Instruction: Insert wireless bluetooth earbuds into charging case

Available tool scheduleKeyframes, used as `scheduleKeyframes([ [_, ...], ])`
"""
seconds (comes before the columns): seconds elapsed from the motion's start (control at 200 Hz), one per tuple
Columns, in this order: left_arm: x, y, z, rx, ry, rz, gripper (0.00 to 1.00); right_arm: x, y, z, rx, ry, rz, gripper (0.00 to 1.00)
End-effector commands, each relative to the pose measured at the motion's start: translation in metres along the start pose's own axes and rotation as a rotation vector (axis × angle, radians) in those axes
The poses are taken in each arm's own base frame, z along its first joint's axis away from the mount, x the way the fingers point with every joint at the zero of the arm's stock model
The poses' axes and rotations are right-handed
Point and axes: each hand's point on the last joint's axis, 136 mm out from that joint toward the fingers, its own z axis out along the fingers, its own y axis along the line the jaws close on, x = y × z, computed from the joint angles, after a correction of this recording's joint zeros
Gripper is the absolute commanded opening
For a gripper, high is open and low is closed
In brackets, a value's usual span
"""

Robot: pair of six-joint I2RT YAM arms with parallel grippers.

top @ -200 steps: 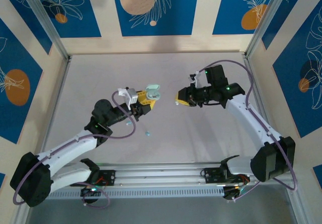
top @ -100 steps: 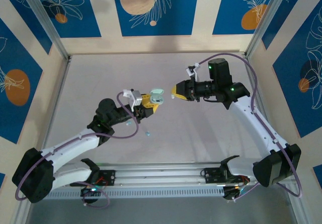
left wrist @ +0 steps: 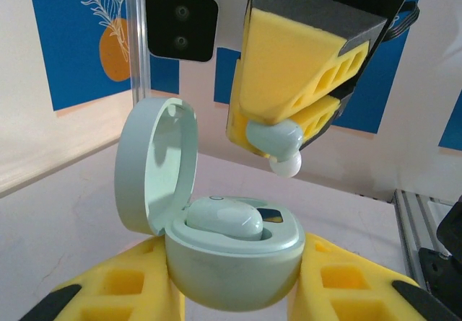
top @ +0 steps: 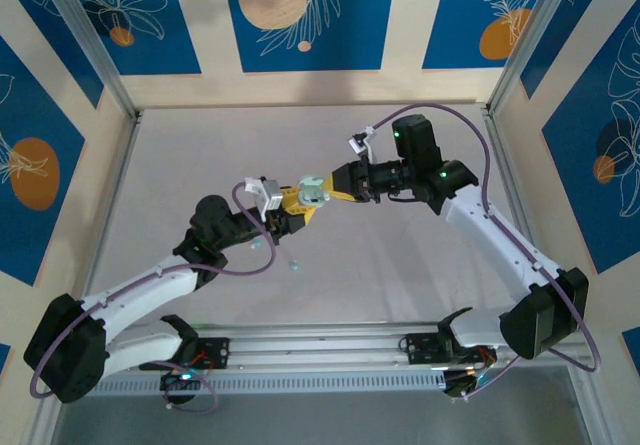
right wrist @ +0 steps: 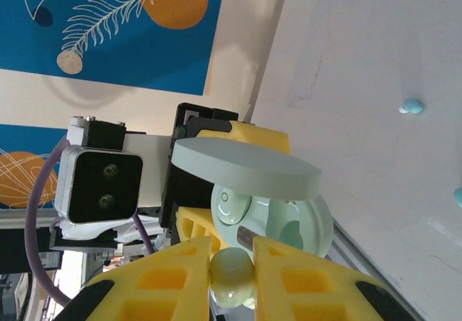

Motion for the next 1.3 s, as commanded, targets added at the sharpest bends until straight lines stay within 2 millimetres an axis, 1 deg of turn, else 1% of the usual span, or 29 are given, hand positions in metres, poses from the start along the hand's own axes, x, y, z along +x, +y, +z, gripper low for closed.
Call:
scheduleKeyframes([
  [0.0, -0.028, -0.013, 0.003, 0.054, -0.07, 0.049, 0.27, -0.002, 0.006, 0.002, -0.015, 0.001, -0.013, 0.21],
  [0.335, -0.03, -0.013, 0.003, 0.056, -0.075, 0.048, 0.27, -0.004, 0.003, 0.005, -0.017, -0.005, -0.006, 0.21],
  [0.54, -0.031, -0.013, 0.003, 0.052, -0.078, 0.044, 0.27, -0.001, -0.009, 0.008, 0.016, -0.003, 0.013, 0.21],
  [0.82, -0.033, -0.013, 0.003, 0.055, -0.088, 0.039, 0.27, -0.002, -0.016, 0.01, 0.027, -0.008, 0.019, 0.21],
  [1.131, -0.034, -0.013, 0.005, 0.057, -0.094, 0.039, 0.27, -0.006, -0.009, 0.012, 0.001, -0.025, 0.015, 0.21],
  [1.291, -0.034, -0.012, 0.005, 0.055, -0.095, 0.035, 0.27, -0.006, -0.009, 0.014, 0.001, -0.026, 0.015, 0.21],
])
